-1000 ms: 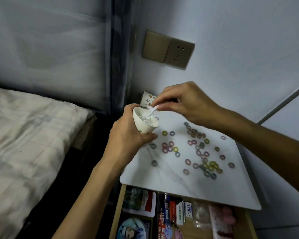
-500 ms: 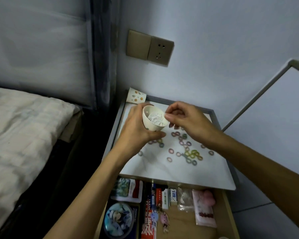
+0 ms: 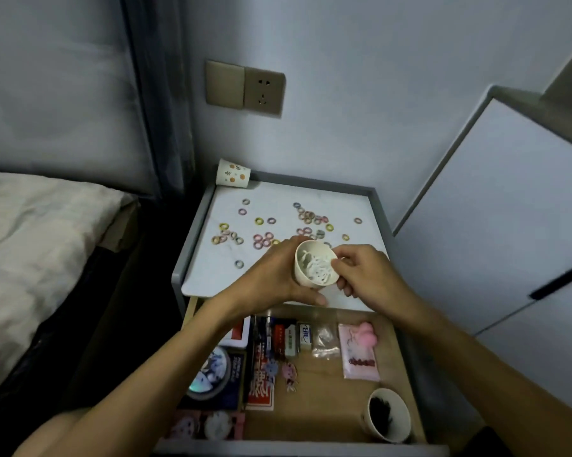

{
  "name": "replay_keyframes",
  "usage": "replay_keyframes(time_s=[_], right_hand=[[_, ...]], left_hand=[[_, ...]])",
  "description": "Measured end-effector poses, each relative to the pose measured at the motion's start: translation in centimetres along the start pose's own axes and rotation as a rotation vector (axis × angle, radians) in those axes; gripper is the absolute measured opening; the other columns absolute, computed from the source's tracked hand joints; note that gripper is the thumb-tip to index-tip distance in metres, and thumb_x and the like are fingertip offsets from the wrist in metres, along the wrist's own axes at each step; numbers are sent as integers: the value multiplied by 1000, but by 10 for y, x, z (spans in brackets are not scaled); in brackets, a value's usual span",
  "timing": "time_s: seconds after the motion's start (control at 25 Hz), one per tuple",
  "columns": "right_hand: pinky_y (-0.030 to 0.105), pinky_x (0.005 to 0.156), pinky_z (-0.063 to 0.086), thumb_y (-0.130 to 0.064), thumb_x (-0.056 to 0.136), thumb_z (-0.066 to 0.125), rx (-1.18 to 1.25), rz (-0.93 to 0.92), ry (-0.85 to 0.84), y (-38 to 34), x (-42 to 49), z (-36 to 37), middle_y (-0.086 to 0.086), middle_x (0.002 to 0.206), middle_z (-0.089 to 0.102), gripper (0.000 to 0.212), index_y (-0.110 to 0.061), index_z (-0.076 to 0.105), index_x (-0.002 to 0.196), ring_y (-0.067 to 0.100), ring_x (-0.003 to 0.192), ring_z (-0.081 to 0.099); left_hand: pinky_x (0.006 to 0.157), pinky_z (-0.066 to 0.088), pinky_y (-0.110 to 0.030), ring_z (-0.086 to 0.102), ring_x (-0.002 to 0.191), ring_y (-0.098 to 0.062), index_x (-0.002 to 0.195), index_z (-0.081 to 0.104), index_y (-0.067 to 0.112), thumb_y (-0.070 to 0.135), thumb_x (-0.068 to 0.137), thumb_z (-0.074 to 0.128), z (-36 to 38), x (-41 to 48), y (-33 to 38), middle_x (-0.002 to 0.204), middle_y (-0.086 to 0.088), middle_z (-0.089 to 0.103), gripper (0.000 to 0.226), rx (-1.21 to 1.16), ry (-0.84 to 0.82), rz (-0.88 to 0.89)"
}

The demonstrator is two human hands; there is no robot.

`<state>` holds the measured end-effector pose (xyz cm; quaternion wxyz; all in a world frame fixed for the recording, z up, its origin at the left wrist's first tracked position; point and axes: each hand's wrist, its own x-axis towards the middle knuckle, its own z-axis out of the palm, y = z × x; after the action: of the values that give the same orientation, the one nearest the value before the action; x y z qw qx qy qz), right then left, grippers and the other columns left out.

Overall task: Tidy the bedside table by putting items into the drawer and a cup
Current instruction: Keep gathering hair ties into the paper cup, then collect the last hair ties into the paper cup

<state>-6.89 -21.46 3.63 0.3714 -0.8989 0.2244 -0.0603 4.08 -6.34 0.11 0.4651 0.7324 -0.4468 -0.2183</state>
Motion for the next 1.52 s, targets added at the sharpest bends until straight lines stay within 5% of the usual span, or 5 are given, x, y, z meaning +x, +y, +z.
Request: replay_keyframes(time_s=[0.2, 0.4, 0.6, 0.96, 1.52], right_hand=[[31, 67, 56, -18, 97, 52, -135, -38, -14, 43, -39, 8, -5, 75, 67, 20, -18, 68, 109, 9, 67, 65], [42, 78, 55, -24, 97, 49, -194, -92, -132, 89, -71, 32, -8, 75, 68, 17, -32, 64, 99, 11, 74, 64], [32, 77, 57, -36, 97, 52, -97, 50, -152, 125, -92, 28, -3, 103, 62, 20, -31, 66, 111, 10, 83, 66], [29, 67, 57, -21, 101, 49, -49, 32, -21, 128, -88, 10, -6, 71, 65, 21, -22, 69, 106, 9, 67, 66], [35, 84, 56, -23, 97, 55, -171, -28, -67, 125, -74, 27, -5, 99, 70, 21, -19, 70, 112, 9, 89, 65]], left_hand=[[73, 43, -18, 58, 97, -6, 128, 58, 23, 69, 84, 51, 26, -19, 10, 123, 9, 63, 64, 223, -42, -177], [50, 53, -25, 70, 63, -16, 96, 71, 9, 9, 91, 52, 84, -40, 0, 85, -10, 74, 20, 389, -75, -257], [52, 57, -30, 73, 70, -26, 97, 68, 1, -7, 81, 65, 140, -50, -32, 91, -20, 72, 18, 463, -226, -337], [79, 55, -36, 66, 100, -27, 111, 69, 12, 8, 90, 53, 191, -59, -64, 112, -14, 69, 27, 492, -309, -351], [68, 56, -29, 71, 69, -12, 126, 59, 17, 22, 96, 54, 107, -35, -16, 114, -7, 70, 31, 424, -273, -372]])
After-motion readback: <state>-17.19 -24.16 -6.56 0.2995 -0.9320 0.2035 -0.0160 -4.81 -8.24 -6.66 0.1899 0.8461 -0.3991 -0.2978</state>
